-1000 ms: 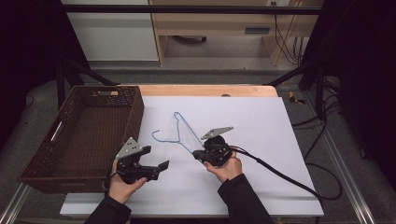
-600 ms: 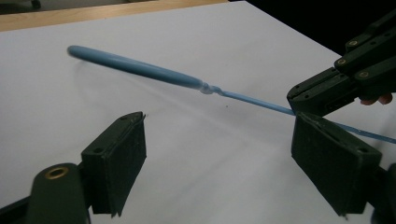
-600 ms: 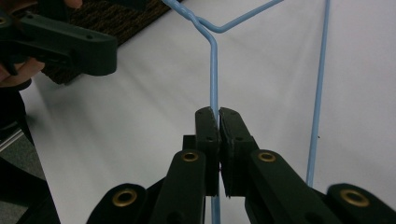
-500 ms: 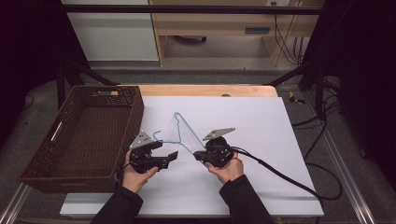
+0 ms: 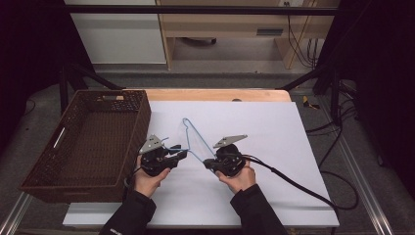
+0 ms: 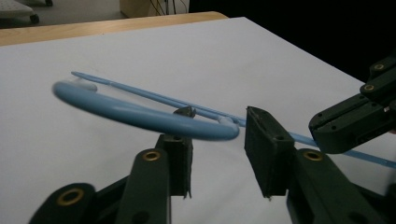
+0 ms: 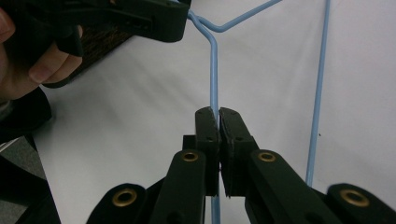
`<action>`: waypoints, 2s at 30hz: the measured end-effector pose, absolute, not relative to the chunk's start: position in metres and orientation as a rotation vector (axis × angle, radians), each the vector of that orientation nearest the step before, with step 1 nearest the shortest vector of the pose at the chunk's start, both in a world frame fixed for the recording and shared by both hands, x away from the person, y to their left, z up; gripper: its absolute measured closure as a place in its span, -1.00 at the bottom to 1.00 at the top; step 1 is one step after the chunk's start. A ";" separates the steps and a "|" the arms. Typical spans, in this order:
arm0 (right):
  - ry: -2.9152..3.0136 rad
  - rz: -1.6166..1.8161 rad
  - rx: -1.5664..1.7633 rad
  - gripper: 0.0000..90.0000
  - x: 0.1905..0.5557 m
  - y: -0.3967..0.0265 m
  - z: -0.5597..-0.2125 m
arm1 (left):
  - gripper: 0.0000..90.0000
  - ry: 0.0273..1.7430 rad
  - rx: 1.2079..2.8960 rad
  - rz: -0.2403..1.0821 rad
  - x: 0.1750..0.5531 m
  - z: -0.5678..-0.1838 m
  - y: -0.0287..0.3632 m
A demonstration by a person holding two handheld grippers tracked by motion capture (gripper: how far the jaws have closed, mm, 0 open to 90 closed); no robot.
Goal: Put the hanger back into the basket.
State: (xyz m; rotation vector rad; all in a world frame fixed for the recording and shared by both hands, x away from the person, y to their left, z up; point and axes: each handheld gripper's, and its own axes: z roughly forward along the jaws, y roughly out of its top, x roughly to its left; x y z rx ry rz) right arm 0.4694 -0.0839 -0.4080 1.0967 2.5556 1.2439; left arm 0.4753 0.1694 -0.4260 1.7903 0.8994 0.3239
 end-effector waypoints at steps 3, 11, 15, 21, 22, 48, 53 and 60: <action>2.557 1.244 1.094 0.95 0.470 -0.084 -0.408 | 0.65 0.889 1.783 0.318 0.475 -0.426 0.169; 2.557 1.239 1.096 0.95 0.469 -0.085 -0.411 | 0.85 0.877 1.770 0.295 0.475 -0.425 0.166; 2.567 1.234 1.092 0.95 0.468 -0.084 -0.414 | 0.88 0.872 1.768 0.300 0.474 -0.423 0.163; 2.565 1.227 1.103 0.95 0.468 -0.086 -0.417 | 0.89 0.865 1.787 0.327 0.473 -0.422 0.157; 2.564 1.226 1.108 0.95 0.468 -0.086 -0.418 | 0.89 0.865 1.793 0.332 0.473 -0.422 0.156; 2.551 0.993 0.992 0.51 0.469 -0.063 -0.419 | 0.89 0.872 1.838 0.360 0.470 -0.418 0.145; 2.575 0.981 1.000 0.91 0.471 -0.062 -0.423 | 0.89 0.872 1.844 0.365 0.470 -0.417 0.144; 2.558 0.958 1.031 0.95 0.469 -0.063 -0.422 | 0.87 0.858 1.850 0.376 0.468 -0.417 0.141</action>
